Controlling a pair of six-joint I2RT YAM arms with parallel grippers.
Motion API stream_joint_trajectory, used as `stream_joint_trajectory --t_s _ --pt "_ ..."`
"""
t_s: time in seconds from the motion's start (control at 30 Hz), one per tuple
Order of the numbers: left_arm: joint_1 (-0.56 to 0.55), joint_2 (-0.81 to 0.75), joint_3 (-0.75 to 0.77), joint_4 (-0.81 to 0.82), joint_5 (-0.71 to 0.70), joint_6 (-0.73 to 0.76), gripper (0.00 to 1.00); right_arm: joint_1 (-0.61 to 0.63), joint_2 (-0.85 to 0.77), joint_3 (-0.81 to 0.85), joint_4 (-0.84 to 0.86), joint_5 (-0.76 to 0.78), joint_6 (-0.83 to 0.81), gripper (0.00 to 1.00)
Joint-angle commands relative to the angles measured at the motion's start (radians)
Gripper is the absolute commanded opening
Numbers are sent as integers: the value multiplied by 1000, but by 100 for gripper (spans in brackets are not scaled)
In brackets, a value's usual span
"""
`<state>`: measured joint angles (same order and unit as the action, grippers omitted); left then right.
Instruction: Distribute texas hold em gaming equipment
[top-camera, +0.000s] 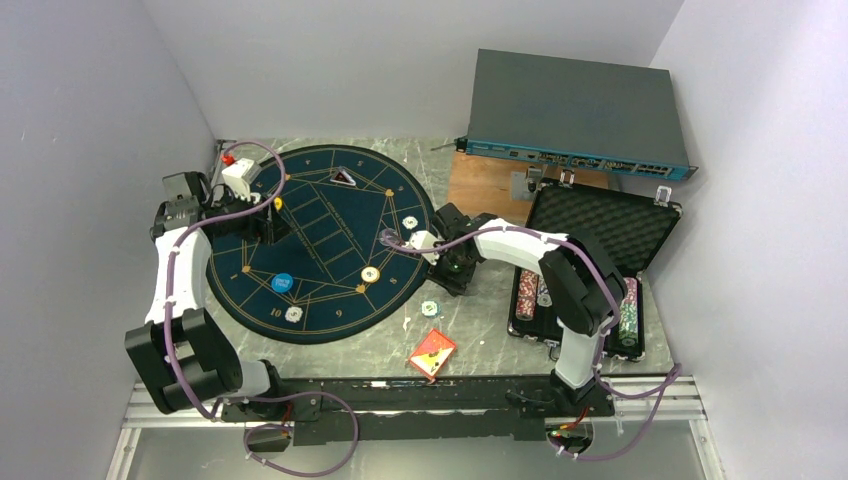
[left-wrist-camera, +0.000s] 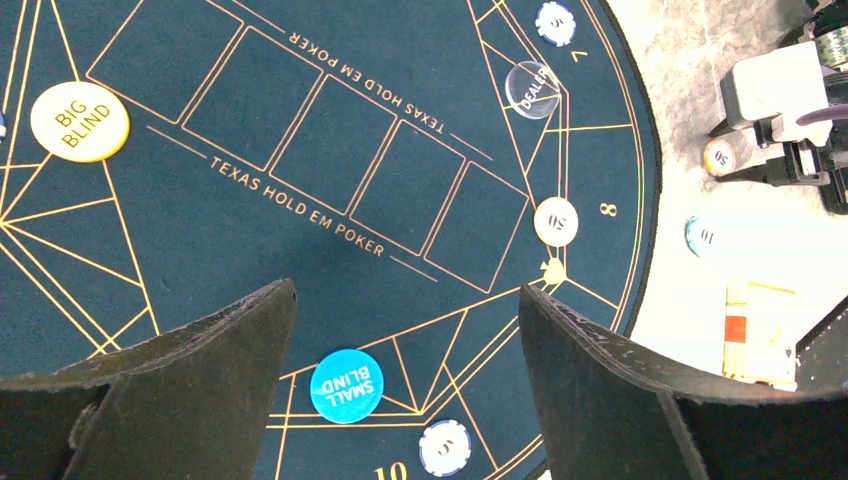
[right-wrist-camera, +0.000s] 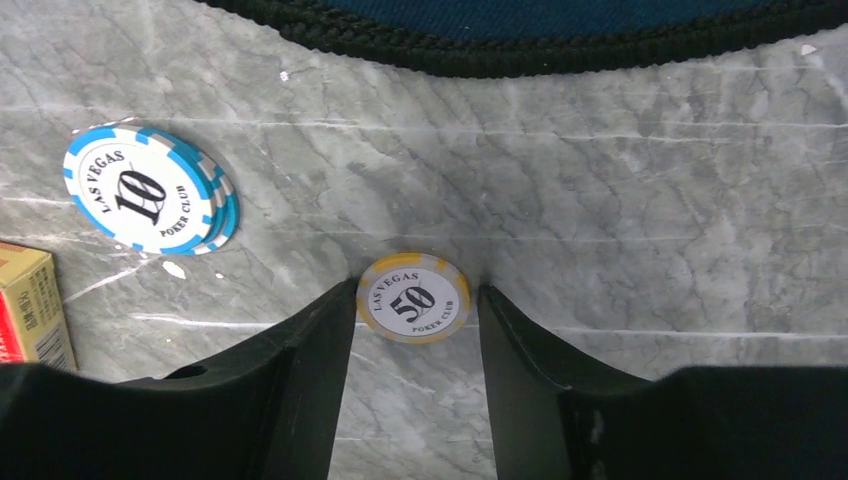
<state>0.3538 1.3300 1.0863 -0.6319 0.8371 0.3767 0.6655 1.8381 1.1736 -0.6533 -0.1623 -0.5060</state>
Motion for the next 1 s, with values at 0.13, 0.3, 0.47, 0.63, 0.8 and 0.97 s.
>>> stream_joint_trajectory --t_s 0.13,0.3,0.47,0.63,0.8,0.97 --pt "-3 -14 26 31 8 -10 87 50 46 -47 40 66 -3 49" --pt "-3 -6 34 37 12 -19 87 57 62 -49 15 51 -11 43" --pt "-3 3 35 40 14 -24 86 54 44 -12 -4 31 -11 31" --pt "-3 5 39 37 8 -19 86 49 17 65 -31 26 -12 28" --pt "-3 7 43 37 7 -18 86 46 8 144 -58 28 -20 27" --pt "-3 10 40 38 4 -13 86 42 36 226 -74 29 -25 27"
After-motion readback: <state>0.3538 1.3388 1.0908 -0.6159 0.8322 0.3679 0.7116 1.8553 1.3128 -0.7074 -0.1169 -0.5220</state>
